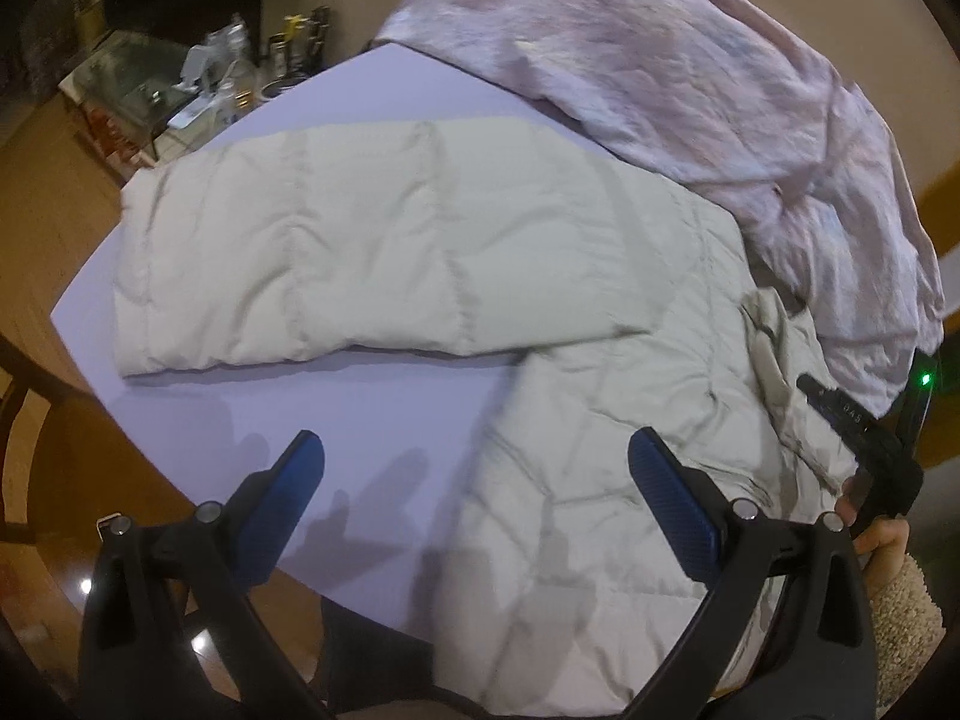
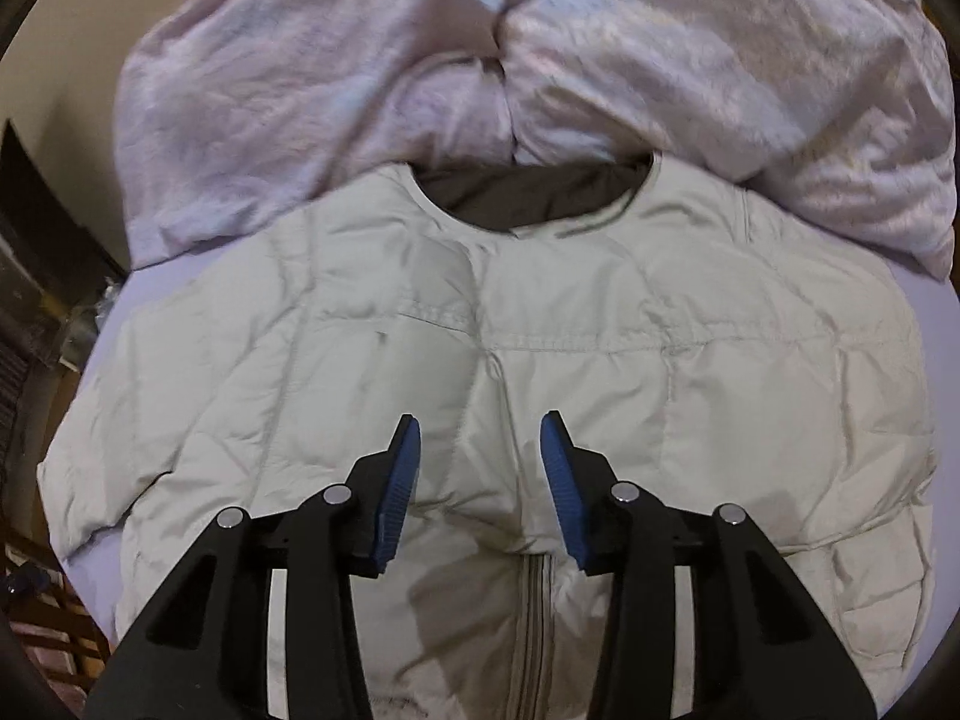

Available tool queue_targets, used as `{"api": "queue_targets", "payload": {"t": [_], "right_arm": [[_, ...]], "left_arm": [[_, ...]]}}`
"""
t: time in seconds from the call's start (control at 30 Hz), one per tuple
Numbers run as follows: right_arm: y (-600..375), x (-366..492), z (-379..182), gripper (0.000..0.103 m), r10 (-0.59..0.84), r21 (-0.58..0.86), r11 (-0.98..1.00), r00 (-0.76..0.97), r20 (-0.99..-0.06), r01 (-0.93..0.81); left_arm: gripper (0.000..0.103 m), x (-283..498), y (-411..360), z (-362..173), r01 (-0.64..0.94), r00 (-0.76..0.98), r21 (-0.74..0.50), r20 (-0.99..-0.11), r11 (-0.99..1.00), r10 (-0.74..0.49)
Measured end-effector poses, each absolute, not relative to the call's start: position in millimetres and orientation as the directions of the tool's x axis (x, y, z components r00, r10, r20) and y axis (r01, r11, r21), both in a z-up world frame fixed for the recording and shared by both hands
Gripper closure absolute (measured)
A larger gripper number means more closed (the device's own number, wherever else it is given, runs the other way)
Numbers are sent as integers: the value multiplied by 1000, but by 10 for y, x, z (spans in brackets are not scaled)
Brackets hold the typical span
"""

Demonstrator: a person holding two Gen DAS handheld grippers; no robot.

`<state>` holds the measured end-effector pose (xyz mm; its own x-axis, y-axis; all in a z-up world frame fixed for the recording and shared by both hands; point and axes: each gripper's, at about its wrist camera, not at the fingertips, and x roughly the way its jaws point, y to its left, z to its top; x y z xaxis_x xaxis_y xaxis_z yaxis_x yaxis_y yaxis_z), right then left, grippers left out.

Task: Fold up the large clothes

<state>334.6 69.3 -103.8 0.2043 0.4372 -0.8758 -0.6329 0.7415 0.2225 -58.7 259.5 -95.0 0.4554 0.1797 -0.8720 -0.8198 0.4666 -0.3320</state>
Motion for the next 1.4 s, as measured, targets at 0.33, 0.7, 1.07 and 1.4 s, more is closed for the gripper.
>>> {"api": "queue_targets", "payload": {"t": [0.33,0.7,1.07,1.4], "right_arm": [[1250,3183,-1483,58,226,33,717,189,-956,-696],[1276,3237,-1494,58,245,91,747,145,-959,-659],[1207,3187,-1544,55,268,128,755,124,-955,-643],[809,3106,-1422,50,298,164,755,110,-948,-634]], "left_arm": [[3,-990,2985,-1232,-874,457,-399,-869,278,188],[22,-1370,3422,-1591,-863,482,-503,-848,-45,219],[76,-1768,3634,-1779,-756,502,-584,-807,-294,312],[101,-1625,3779,-1335,-773,534,-623,-741,-118,408]]}}
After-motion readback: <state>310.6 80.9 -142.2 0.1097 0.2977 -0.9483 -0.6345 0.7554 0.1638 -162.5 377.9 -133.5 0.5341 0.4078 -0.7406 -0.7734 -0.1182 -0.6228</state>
